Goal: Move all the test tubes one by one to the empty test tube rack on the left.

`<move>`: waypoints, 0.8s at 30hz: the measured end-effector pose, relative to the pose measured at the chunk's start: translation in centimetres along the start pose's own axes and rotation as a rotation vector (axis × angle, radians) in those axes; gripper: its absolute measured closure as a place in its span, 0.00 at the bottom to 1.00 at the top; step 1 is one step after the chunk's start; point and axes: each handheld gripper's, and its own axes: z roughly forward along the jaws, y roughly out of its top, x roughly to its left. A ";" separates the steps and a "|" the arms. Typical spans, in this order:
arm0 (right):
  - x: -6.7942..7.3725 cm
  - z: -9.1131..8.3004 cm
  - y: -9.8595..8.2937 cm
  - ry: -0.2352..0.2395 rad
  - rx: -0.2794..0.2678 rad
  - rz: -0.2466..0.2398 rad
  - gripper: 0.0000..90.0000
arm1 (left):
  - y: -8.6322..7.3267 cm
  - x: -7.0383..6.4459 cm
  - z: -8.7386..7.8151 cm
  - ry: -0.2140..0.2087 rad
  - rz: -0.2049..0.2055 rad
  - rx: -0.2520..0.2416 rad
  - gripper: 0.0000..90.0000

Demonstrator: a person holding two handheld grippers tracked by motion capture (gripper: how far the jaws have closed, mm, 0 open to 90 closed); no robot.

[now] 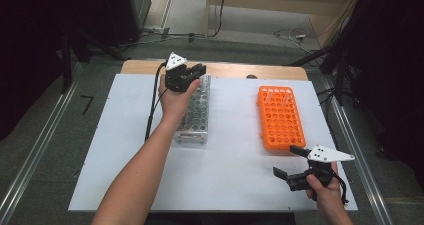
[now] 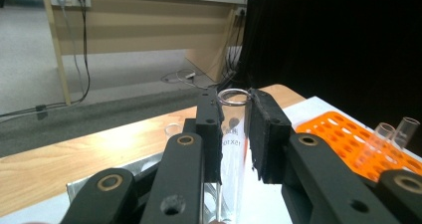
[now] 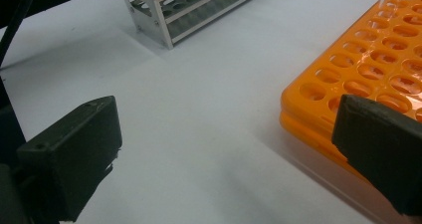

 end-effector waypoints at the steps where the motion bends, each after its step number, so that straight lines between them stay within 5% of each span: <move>1: 0.0 0.0 0.0 -0.001 0.001 0.001 0.00 | 0.0 0.0 0.2 0.007 0.002 -0.004 0.85; 16: -0.2 -0.1 -0.1 0.000 0.000 0.009 0.00 | -0.9 0.5 2.3 0.062 -0.010 -0.001 0.85; 24: -0.3 -0.1 -0.1 -0.001 -0.001 0.011 0.00 | -1.5 -0.3 2.8 0.074 0.052 0.103 0.85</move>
